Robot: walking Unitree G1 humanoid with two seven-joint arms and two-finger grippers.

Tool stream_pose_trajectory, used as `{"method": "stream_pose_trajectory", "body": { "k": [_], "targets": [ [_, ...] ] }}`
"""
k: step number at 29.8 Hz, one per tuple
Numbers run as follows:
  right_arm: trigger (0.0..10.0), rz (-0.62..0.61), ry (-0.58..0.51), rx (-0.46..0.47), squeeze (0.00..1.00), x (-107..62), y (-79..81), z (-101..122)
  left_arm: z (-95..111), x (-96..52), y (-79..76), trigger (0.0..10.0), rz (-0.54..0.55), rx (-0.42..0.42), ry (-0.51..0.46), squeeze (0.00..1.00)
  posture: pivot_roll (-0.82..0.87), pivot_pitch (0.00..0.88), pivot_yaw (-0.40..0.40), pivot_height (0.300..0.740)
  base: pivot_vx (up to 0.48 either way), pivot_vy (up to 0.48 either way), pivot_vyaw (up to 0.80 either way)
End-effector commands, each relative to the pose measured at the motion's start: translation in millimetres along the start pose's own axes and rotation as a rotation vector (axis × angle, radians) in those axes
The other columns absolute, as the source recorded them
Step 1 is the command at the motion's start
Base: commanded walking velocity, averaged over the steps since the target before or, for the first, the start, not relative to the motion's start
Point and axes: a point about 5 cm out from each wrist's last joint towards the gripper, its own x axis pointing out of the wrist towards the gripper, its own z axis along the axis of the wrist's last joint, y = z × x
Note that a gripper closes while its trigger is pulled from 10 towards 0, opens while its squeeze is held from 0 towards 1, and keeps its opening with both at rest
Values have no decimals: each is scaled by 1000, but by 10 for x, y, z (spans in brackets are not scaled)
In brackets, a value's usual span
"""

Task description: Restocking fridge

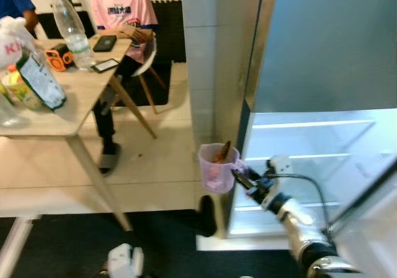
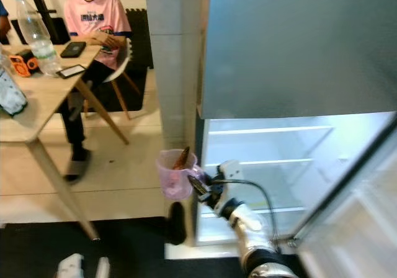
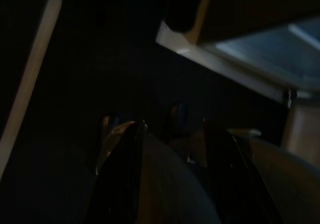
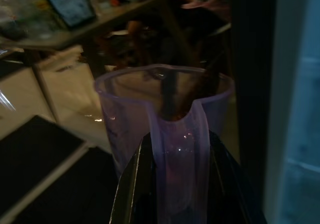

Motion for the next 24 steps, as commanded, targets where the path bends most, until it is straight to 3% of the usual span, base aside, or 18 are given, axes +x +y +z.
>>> {"method": "stream_pose_trajectory", "body": {
  "k": [1,4,5,9,13,24],
  "targets": [
    [10000,55,-46,40,0,13,26,61,-47,-30,57,10000,21,9,22,0,-52,0,12,740,0,0,-800],
    [10000,111,-49,54,0,2,56,62,-47,-31,58,10000,21,11,23,0,-52,0,12,740,0,0,-800],
    [10000,240,-30,70,0,-42,132,31,-48,-33,61,10000,20,11,23,0,-50,0,15,740,0,0,-788],
    [10000,400,24,80,0,-134,237,-54,-56,-34,58,10000,15,8,25,0,-50,0,13,740,0,0,-784],
    [10000,455,32,94,0,-184,269,-69,-60,-33,54,10000,14,7,26,0,-50,0,13,740,0,0,-788],
    [10000,578,-11,179,0,-337,255,77,-39,-28,40,10000,-7,27,25,0,-53,0,13,740,0,0,0]
  ]
}}
